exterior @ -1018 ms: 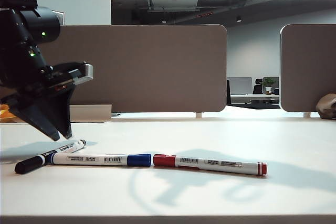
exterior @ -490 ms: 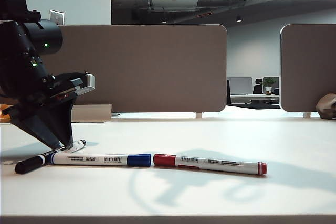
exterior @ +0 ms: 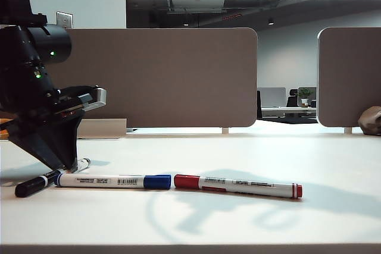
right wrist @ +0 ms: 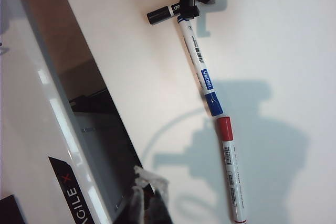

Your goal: Pick up the markers one by one and line them up horizontally in a straight line on the table.

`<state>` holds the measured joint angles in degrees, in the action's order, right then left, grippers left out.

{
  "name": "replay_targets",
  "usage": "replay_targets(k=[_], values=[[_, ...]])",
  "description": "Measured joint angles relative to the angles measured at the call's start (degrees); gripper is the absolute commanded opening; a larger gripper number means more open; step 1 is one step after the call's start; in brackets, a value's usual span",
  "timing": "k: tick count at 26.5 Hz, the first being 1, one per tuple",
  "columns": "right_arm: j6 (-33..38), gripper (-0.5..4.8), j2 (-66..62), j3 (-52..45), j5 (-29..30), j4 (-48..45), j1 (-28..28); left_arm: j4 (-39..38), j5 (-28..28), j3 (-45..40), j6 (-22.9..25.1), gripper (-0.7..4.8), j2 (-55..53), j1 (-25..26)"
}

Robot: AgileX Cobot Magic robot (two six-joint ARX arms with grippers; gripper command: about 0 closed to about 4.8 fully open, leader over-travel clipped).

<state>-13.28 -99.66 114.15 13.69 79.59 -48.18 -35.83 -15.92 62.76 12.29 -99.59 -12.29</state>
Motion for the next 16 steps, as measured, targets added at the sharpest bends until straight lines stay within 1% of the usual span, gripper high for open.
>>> replay_targets(k=[1,4,7,9,10,12,16], values=[[0.00,0.30,0.00,0.00,0.07,0.00,0.00,-0.13,0.35,0.04,0.44,1.11,-0.13,0.00],[0.00,0.30,0.00,0.02,0.48,0.00,0.00,-0.70,1.14,0.50,1.25,1.11,-0.59,0.02],[-0.04,0.30,0.00,0.02,0.70,0.00,-0.02,-1.46,2.64,0.63,3.41,1.11,-0.59,-0.11],[-0.04,0.30,0.02,0.02,1.05,0.00,0.00,-2.29,4.92,0.76,5.11,1.11,-0.50,-0.09],[-0.04,0.30,0.02,0.02,1.20,0.00,-0.04,-2.95,6.95,0.79,6.58,1.11,-0.35,-0.09],[-0.07,0.30,0.02,0.02,1.33,0.00,-0.07,-3.41,9.38,0.83,7.87,1.11,-0.22,-0.07],[-0.07,0.30,0.02,0.02,1.33,0.00,-0.07,-4.46,11.58,0.81,9.60,1.11,0.15,-0.02]])
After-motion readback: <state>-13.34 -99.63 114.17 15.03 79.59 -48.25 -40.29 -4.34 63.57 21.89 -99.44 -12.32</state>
